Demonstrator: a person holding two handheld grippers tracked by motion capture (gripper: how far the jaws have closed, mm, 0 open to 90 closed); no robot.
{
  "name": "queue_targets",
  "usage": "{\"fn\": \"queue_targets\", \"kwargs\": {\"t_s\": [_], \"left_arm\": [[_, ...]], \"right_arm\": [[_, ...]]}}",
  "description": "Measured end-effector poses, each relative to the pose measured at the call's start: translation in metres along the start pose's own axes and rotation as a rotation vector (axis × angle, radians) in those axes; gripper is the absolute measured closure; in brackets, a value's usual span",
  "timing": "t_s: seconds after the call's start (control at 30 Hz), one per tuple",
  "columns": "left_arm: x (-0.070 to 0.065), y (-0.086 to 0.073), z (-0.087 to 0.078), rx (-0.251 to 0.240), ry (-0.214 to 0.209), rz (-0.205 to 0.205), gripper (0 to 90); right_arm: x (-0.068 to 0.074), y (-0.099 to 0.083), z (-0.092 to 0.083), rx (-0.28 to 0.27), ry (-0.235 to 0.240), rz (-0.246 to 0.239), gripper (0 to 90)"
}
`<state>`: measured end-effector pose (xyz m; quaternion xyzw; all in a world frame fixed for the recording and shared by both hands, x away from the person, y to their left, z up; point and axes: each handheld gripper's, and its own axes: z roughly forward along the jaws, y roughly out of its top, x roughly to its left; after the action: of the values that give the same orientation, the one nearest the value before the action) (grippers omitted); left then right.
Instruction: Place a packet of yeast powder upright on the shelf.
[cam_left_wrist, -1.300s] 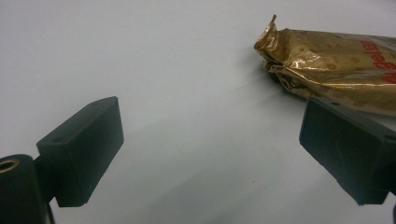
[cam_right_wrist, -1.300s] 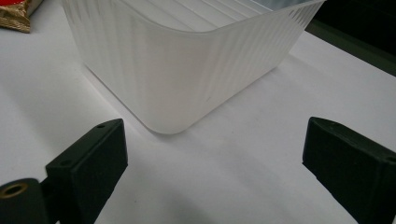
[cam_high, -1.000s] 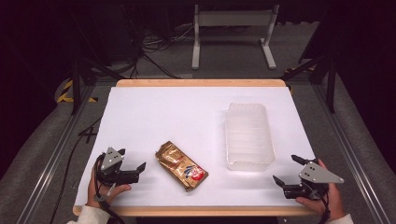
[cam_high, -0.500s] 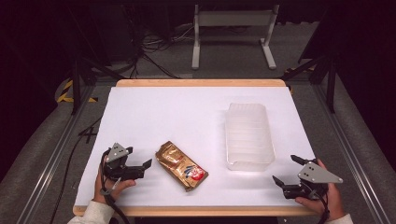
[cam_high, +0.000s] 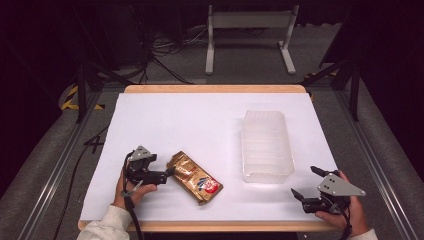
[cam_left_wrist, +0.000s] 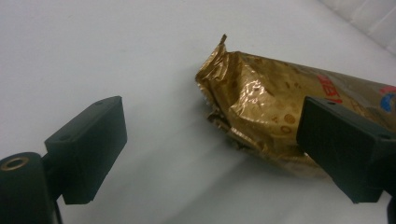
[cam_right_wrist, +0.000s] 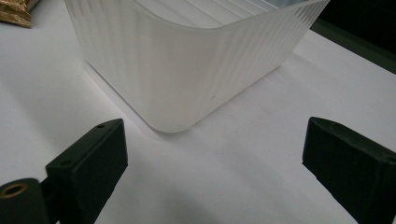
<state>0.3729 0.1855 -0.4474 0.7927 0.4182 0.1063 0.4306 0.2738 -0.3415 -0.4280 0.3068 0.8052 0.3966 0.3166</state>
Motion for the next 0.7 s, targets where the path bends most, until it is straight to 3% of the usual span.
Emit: {"fn": "queue_targets", "kwargs": {"t_s": [0.2,0.27,0.43,0.47,0.57,0.7], "left_arm": [[-0.001,0.007,0.017,0.031,-0.020,-0.016,9.9],[-0.001,0.008,0.019,0.032,-0.041,-0.042,10.5],[-0.002,0.008,0.022,0.042,-0.066,-0.048,14.3],[-0.001,0.007,0.023,0.043,-0.080,-0.072,16.6],[0.000,0.007,0.022,0.046,-0.094,-0.076,19.7],[0.001,0.005,0.022,0.051,-0.156,-0.108,30.7]], "right_arm": [[0.000,0.000,0.000,0.000,0.002,-0.002,7.4],[0.000,0.000,0.000,0.000,0.003,-0.003,7.4],[0.000,-0.001,0.000,0.002,0.004,-0.001,7.4],[0.000,-0.001,0.000,0.003,0.005,-0.004,7.4],[0.000,-0.001,0.000,0.003,0.006,-0.003,7.4],[0.000,0.000,0.001,0.006,0.009,-0.005,7.4]]}}
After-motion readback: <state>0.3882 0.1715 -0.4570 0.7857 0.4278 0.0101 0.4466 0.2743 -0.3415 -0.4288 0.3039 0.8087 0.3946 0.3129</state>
